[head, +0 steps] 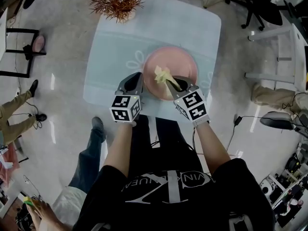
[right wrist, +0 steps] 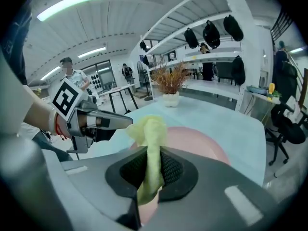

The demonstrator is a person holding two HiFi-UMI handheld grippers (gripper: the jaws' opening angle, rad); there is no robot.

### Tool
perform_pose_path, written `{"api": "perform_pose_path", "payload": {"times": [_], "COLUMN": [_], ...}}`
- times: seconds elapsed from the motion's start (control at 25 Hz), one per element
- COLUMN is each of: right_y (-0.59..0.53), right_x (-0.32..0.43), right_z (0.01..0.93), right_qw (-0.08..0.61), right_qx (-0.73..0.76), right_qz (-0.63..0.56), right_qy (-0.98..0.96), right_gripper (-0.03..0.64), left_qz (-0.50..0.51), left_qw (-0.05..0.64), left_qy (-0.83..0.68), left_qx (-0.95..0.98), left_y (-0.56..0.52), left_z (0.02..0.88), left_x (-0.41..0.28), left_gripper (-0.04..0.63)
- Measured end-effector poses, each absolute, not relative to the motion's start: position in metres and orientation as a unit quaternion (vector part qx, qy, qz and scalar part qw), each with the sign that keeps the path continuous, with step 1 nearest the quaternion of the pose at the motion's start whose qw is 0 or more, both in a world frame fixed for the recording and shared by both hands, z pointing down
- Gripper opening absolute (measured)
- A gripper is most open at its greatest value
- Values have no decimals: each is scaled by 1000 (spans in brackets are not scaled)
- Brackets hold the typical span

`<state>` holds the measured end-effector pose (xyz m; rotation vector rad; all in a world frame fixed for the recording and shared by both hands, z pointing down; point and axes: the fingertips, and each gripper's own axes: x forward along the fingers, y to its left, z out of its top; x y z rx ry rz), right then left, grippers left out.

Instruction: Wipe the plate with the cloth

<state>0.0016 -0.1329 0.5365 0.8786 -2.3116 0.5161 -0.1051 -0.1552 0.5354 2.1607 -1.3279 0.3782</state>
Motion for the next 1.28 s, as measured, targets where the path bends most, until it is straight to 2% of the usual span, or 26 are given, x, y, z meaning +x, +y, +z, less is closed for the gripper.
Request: {"api": "perform_pose_path", "payload": {"times": [0.6, 0.92, 1.28], "right_y": [-170, -177, -171], "right_x": [44, 53, 51], "right_z": [403, 316, 265], "right_qw": [186, 99, 40], "right_qx": [427, 455, 470], "right_qz": [109, 45, 23], "right_qy": [-878, -884, -882], "right_gripper": [38, 38, 38], "left_qz": [84, 29, 5], "left_qw": [136, 54, 27], "left_qy": [-531, -550, -565], "left_qx": [832, 833, 824], "left_y": [-182, -182, -170], "left_z": [402, 314, 269], "left_x": [-130, -144, -160], "left_gripper": [0, 0, 0]}}
